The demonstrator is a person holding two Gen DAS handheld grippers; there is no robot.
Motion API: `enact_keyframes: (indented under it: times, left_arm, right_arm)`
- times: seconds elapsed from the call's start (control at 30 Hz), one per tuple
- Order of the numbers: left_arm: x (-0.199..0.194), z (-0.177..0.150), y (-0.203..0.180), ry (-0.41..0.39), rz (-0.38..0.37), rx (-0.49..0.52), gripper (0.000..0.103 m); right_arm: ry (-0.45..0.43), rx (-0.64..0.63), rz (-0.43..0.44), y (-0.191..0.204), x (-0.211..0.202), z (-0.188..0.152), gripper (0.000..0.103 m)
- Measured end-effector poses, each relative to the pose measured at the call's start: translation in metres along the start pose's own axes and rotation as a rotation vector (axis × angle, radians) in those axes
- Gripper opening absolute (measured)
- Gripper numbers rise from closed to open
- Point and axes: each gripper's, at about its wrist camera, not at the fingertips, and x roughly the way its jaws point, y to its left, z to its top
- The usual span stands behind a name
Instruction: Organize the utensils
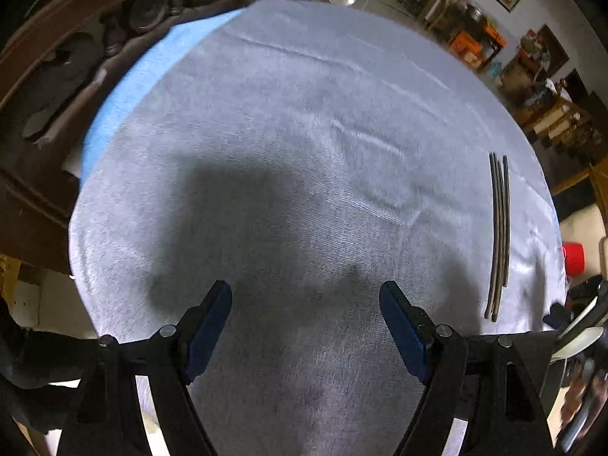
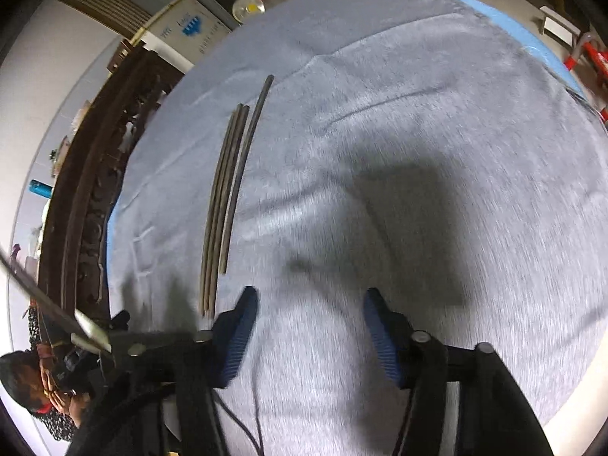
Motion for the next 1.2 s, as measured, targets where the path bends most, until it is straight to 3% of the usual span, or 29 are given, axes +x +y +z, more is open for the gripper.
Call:
enact_keyframes:
  times: [0.27,0.47,0.6,0.8,0.93,1.2]
  left_arm:
    - [0.013,0.015,-0.009,0.011,-0.039,0.007,0.080]
    - [0.016,0.035,-0.020,0.009,-0.028,0.061,0.080]
    - [0.018,0.048,-0.025,0.005,-0.020,0.101,0.080]
    - [0.027,0.068,-0.041,0.014,-0.010,0.151,0.080]
    - [0.032,0.082,-0.062,0.020,-0.001,0.201,0.080]
    - [0.060,0.122,-0.133,0.157,-0.045,0.349,0.080]
  right_arm:
    - [0.076,-0.045,-0.056,0.040,0.040,0.076,0.044]
    - [0.146,-0.015,-0.116,0.063,0.086,0.141,0.037]
    - [0.148,-0.018,-0.155,0.076,0.102,0.164,0.035]
    - [0.184,-0.092,-0.269,0.096,0.117,0.180,0.019]
    - [0.218,-0.225,-0.368,0.117,0.127,0.181,0.011]
    - [0.306,-0.422,-0.422,0.112,0.120,0.161,0.007]
